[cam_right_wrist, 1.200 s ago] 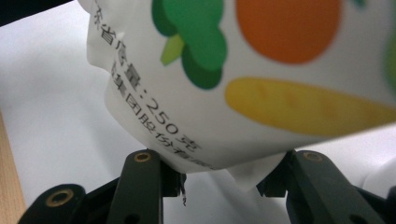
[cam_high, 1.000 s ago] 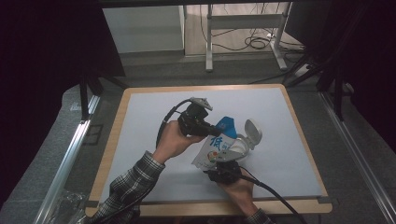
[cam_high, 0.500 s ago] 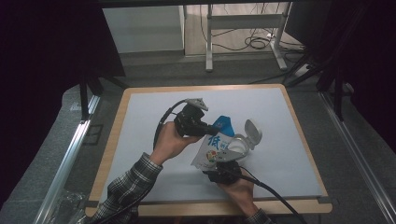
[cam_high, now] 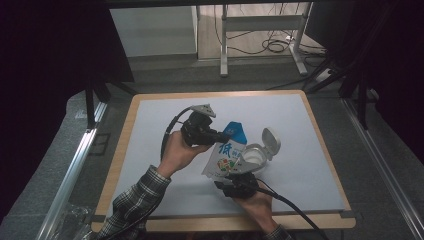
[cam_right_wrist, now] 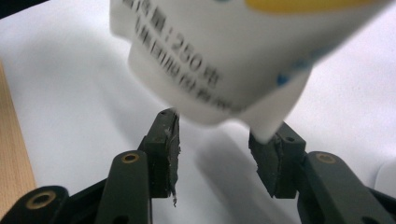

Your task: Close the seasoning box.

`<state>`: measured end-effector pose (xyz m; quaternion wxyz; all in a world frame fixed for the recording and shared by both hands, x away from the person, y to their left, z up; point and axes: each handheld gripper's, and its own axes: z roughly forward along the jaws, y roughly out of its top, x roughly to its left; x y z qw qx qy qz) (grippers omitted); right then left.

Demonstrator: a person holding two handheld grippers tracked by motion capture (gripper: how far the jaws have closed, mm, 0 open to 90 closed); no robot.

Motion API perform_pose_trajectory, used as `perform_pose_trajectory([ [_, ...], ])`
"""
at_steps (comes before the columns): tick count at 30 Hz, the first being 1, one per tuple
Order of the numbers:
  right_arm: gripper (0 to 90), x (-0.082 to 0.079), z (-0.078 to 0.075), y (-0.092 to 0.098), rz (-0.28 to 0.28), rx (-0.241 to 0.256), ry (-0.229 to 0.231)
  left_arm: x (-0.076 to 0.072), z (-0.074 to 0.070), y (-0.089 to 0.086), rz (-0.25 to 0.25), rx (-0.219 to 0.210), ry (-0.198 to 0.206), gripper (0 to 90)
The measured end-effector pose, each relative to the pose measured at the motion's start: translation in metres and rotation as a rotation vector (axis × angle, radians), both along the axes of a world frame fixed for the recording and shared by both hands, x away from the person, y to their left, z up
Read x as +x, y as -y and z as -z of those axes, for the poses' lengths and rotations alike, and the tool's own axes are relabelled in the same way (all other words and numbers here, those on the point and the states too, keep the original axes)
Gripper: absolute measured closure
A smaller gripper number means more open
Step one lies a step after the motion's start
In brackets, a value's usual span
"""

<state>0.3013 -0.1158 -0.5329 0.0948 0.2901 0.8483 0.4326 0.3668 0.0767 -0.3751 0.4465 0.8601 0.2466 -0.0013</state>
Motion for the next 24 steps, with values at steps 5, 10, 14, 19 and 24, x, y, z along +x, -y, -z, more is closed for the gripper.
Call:
perform_pose_trajectory([
  [5, 53.2, 0.0, 0.001, 0.0, -0.002, -0.003, -0.001, -0.001, -0.003, -0.008, -0.022, -0.007, 0.019, 89.3],
  [10, 53.3, -0.002, -0.001, 0.001, -0.007, 0.0, -0.001, 0.0, -0.002, -0.017, -0.048, -0.016, 0.03, 89.3],
  [14, 53.3, -0.004, -0.003, 0.003, -0.004, -0.002, -0.002, 0.002, 0.002, -0.022, -0.063, -0.02, 0.031, 89.3],
  [19, 53.4, -0.005, -0.005, 0.007, -0.009, -0.003, 0.002, 0.006, 0.009, -0.029, -0.092, -0.018, 0.046, 89.3],
  [24, 54.1, -0.008, -0.007, 0.015, -0.01, -0.001, -0.005, 0.014, 0.02, -0.038, -0.135, -0.023, 0.068, 89.2],
])
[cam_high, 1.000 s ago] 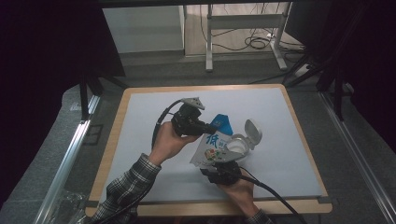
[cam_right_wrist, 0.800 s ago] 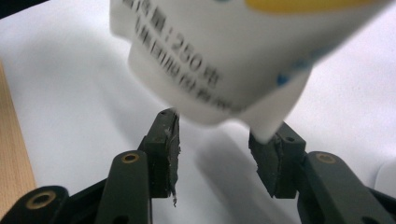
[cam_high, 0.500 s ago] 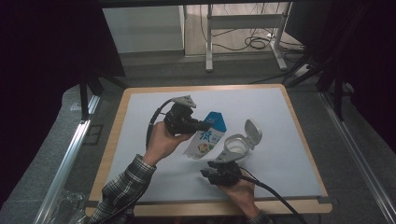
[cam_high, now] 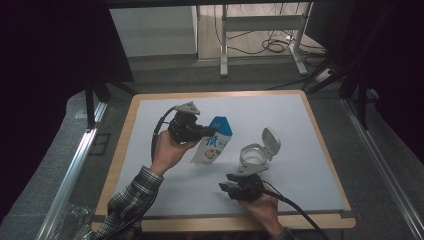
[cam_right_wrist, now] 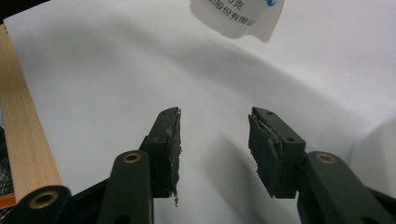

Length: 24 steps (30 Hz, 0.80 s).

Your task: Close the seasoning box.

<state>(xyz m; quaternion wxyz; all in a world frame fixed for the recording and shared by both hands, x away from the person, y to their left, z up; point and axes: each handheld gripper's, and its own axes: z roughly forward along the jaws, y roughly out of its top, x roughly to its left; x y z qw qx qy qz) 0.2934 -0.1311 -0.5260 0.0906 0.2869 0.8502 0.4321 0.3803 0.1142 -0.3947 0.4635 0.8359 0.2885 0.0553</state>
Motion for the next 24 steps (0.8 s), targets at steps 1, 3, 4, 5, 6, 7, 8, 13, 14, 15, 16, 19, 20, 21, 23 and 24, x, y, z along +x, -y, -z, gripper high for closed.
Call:
perform_pose_trajectory([
  [1, 54.1, 0.0, 0.0, 0.0, 0.0, 0.0, 0.0, 0.0, 0.0, 0.0, 0.0, 0.0, 0.0, 89.2],
  [3, 55.0, -0.001, 0.0, 0.002, 0.003, 0.003, 0.004, 0.002, 0.004, -0.003, -0.011, -0.006, 0.009, 89.2],
  [4, 55.8, -0.001, -0.001, 0.005, 0.003, -0.001, 0.008, 0.004, 0.005, -0.004, -0.016, -0.01, 0.011, 89.2],
  [5, 56.0, -0.001, -0.001, 0.006, 0.007, -0.003, 0.01, 0.005, 0.008, -0.007, -0.023, -0.018, 0.018, 89.2],
  [6, 56.4, -0.001, -0.001, 0.007, 0.007, -0.002, 0.009, 0.005, 0.008, -0.007, -0.023, -0.018, 0.018, 89.2],
  [7, 56.7, -0.001, -0.001, 0.007, 0.008, -0.005, 0.009, 0.006, 0.01, -0.008, -0.027, -0.023, 0.022, 89.2],
  [8, 56.7, -0.001, -0.001, 0.007, 0.008, -0.005, 0.009, 0.006, 0.011, -0.01, -0.028, -0.027, 0.024, 89.2],
  [13, 58.3, -0.001, -0.001, 0.01, 0.011, -0.007, 0.016, 0.008, 0.017, -0.013, -0.041, -0.027, 0.044, 89.1],
  [14, 58.5, -0.002, -0.001, 0.011, 0.014, -0.009, 0.016, 0.008, 0.018, -0.014, -0.043, -0.028, 0.047, 89.1],
  [15, 58.5, -0.002, -0.001, 0.011, 0.014, -0.009, 0.016, 0.008, 0.02, -0.015, -0.045, -0.03, 0.046, 89.1],
  [16, 58.6, -0.002, -0.001, 0.012, 0.015, -0.008, 0.016, 0.008, 0.023, -0.017, -0.052, -0.029, 0.045, 89.1],
  [19, 58.6, -0.002, -0.001, 0.014, 0.017, -0.009, 0.016, 0.009, 0.028, -0.021, -0.061, -0.04, 0.044, 89.0],
  [20, 58.6, -0.002, -0.001, 0.014, 0.017, -0.009, 0.016, 0.009, 0.028, -0.021, -0.061, -0.04, 0.044, 89.0],
  [21, 58.6, -0.002, -0.001, 0.015, 0.021, -0.01, 0.016, 0.008, 0.029, -0.024, -0.066, -0.051, 0.041, 88.9],
  [23, 58.7, -0.002, -0.001, 0.016, 0.021, -0.012, 0.016, 0.007, 0.029, -0.028, -0.067, -0.05, 0.04, 88.8],
  [24, 58.7, -0.002, -0.001, 0.016, 0.021, -0.012, 0.016, 0.007, 0.029, -0.028, -0.067, -0.05, 0.04, 88.7],
])
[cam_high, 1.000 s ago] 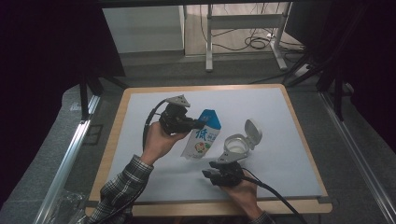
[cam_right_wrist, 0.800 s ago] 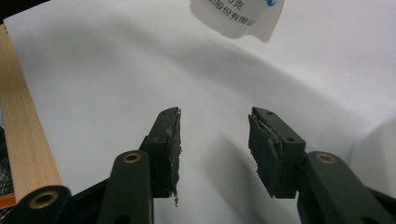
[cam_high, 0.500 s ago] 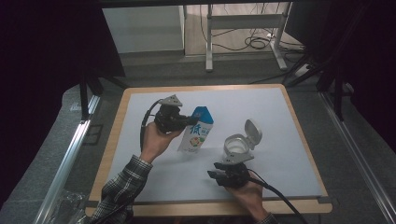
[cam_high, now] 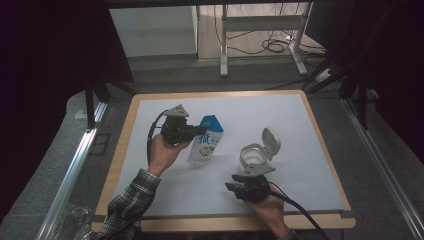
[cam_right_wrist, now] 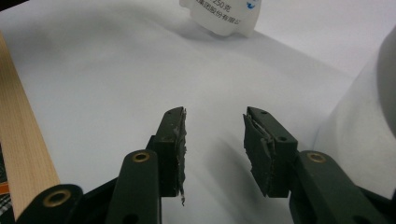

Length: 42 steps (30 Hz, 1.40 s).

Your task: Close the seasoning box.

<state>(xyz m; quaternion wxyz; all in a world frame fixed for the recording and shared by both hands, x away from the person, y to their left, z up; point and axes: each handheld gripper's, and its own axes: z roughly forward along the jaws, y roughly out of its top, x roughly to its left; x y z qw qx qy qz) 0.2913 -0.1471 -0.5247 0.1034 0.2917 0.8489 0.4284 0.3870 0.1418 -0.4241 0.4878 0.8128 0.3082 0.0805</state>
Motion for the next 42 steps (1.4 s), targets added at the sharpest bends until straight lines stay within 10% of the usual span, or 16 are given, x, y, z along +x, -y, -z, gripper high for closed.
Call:
perform_pose_trajectory([
  [31, 66.2, -0.005, -0.003, 0.019, 0.027, -0.009, 0.018, -0.036, 0.021, -0.043, -0.066, -0.022, 0.015, 81.6],
  [42, 74.1, -0.008, -0.005, 0.03, 0.043, -0.02, 0.019, -0.042, 0.029, -0.039, -0.082, 0.004, 0.043, 64.4],
])
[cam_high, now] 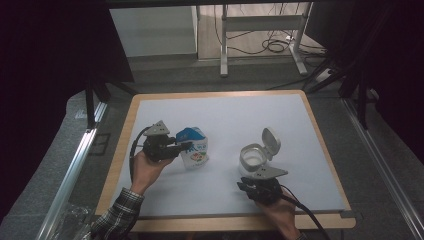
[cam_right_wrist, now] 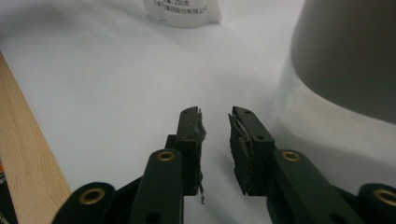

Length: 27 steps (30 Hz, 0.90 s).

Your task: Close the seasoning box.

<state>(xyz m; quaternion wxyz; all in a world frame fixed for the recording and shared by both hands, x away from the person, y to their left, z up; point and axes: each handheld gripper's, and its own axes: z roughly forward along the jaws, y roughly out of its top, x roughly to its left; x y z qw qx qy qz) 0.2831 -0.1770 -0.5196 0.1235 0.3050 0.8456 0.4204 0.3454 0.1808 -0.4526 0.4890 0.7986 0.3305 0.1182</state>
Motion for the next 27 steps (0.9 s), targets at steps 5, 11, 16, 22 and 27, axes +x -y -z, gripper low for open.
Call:
perform_pose_trajectory([
  [5, 78.4, -0.001, -0.001, 0.007, 0.012, 0.001, 0.001, -0.003, 0.002, 0.0, -0.021, 0.017, 0.016, 53.6],
  [11, 84.9, -0.003, -0.003, 0.016, 0.024, -0.005, 0.005, -0.007, 0.006, 0.001, -0.052, 0.05, 0.032, 40.8],
  [16, 88.6, -0.004, -0.004, 0.023, 0.033, -0.018, 0.008, -0.012, 0.013, 0.003, -0.074, 0.087, 0.045, 32.4],
  [22, 89.3, -0.005, -0.005, 0.032, 0.051, -0.025, 0.009, -0.019, 0.019, 0.001, -0.097, 0.102, 0.042, 26.7],
  [27, 89.3, -0.005, -0.007, 0.039, 0.067, -0.026, 0.011, -0.023, 0.026, -0.002, -0.112, 0.103, 0.028, 21.9],
])
